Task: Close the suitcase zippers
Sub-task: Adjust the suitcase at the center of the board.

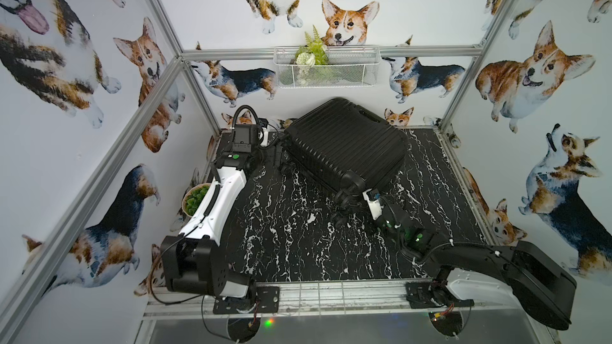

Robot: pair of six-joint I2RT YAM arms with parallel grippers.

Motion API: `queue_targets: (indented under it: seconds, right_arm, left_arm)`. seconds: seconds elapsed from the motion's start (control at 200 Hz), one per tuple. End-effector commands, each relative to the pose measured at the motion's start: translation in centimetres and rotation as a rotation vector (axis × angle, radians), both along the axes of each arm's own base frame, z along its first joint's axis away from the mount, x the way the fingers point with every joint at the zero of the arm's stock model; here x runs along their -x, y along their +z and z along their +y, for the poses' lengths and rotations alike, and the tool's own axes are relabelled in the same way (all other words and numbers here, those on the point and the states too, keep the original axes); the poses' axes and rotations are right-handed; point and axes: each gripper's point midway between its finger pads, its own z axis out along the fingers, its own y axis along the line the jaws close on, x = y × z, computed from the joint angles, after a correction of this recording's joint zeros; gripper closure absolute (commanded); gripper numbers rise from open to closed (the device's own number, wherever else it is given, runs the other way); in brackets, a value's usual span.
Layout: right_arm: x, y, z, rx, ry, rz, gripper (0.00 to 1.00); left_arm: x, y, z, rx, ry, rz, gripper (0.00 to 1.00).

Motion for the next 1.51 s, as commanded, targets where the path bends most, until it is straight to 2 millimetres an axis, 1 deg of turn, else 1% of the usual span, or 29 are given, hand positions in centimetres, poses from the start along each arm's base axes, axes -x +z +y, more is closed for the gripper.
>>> queue_targets:
  seconds: [0.0,0.05,0.16,0.195,0.21,0.255,0.3,0.446,0.521,0.561,0.616,0.681,0.721,0.801,0.831,0.921,1.041,1.071,1.081,1.101,1.296,1.467,1.477,1.502]
  right_arm:
    - [-0.4,-0.1,-0.8,0.006,-0.050,0.003,1.00]
    - [-0.3,-0.2,-0.9,0.011,-0.051,0.005,1.00]
    - [-0.3,-0.2,-1.1,0.012,-0.055,0.004,1.00]
    - [-0.3,-0.2,-1.1,0.012,-0.056,0.003,1.00]
    - [-0.3,-0.2,-1.1,0.014,-0.056,0.004,1.00]
    - [-0.4,-0.2,-1.2,0.017,-0.057,0.002,1.00]
    - [-0.4,-0.1,-1.2,0.017,-0.058,0.002,1.00]
    - [-0.6,-0.1,-1.3,0.021,-0.065,0.002,1.00]
    - [-0.6,-0.1,-1.3,0.018,-0.064,0.004,1.00]
    - [-0.6,-0.1,-1.3,0.020,-0.061,0.009,1.00]
    - [-0.6,-0.1,-1.3,0.025,-0.061,0.014,1.00]
    - [-0.6,-0.1,-1.3,0.023,-0.066,0.016,1.00]
    - [-0.7,-0.1,-1.3,0.021,-0.067,0.016,1.00]
    - [-0.8,0.0,-1.4,0.019,-0.077,0.011,1.00]
    - [-0.9,0.0,-1.6,0.019,-0.082,0.008,1.00]
    - [-1.2,0.1,-1.9,0.021,-0.106,0.001,1.00]
    - [-1.7,0.0,-2.8,0.020,-0.152,-0.003,1.00]
    - [-1.9,0.1,-3.1,0.016,-0.166,-0.002,1.00]
    - [-2.0,0.0,-3.1,0.015,-0.170,-0.002,1.00]
    - [-2.1,0.0,-3.3,0.013,-0.180,-0.001,1.00]
    - [-3.3,0.2,-5.0,0.000,-0.254,0.002,1.00]
    - [-4.1,0.3,-5.8,0.014,-0.268,0.010,1.00]
    - [-4.2,1.0,-5.9,-0.003,-0.269,-0.005,1.00]
    - [-4.3,1.3,-6.1,-0.010,-0.271,-0.007,1.00]
  left_arm:
    - [-1.4,0.0,-1.9,0.010,-0.177,-0.020,0.07]
    - [-2.0,-0.5,-2.1,0.000,-0.200,-0.015,0.06]
    - [-3.6,-1.4,-1.6,-0.014,-0.202,-0.008,0.07]
    - [-3.8,-1.1,-1.7,-0.009,-0.220,-0.016,0.07]
    - [-4.1,-1.9,-1.9,-0.007,-0.231,0.001,0.07]
    - [-4.4,-2.3,-2.4,0.000,-0.265,0.002,0.08]
    - [-4.7,-2.6,-3.0,0.008,-0.306,0.000,0.09]
    - [-5.3,-4.0,-3.6,0.018,-0.350,0.033,0.17]
    - [-5.5,-4.7,-4.0,0.023,-0.383,0.044,0.23]
    - [-5.5,-4.7,-4.2,0.028,-0.391,0.048,0.27]
    - [-5.7,-4.8,-4.2,0.026,-0.393,0.052,0.36]
    - [-5.7,-4.9,-4.0,0.019,-0.382,0.054,0.43]
    - [-5.7,-4.9,-3.9,0.019,-0.379,0.058,0.52]
    - [-5.2,-4.6,-3.9,0.029,-0.360,0.067,0.65]
    - [-5.1,-4.5,-3.7,0.032,-0.344,0.069,0.67]
    - [-4.7,-4.4,-2.7,0.029,-0.264,0.064,0.67]
    - [-3.2,-4.1,-2.3,0.054,-0.215,0.050,0.68]
    - [-3.0,-4.8,-2.2,0.061,-0.199,0.065,0.68]
    - [-2.7,-4.0,-2.2,0.064,-0.194,0.049,0.68]
    - [-2.3,-3.8,-2.1,0.067,-0.182,0.046,0.68]
    - [0.7,-3.9,-1.7,0.103,-0.052,0.072,0.69]
    - [3.4,-4.0,-2.0,0.164,0.035,0.070,0.69]
    - [3.5,-4.1,-1.9,0.168,0.042,0.068,0.69]
    - [3.8,-4.1,-2.0,0.176,0.053,0.064,0.69]
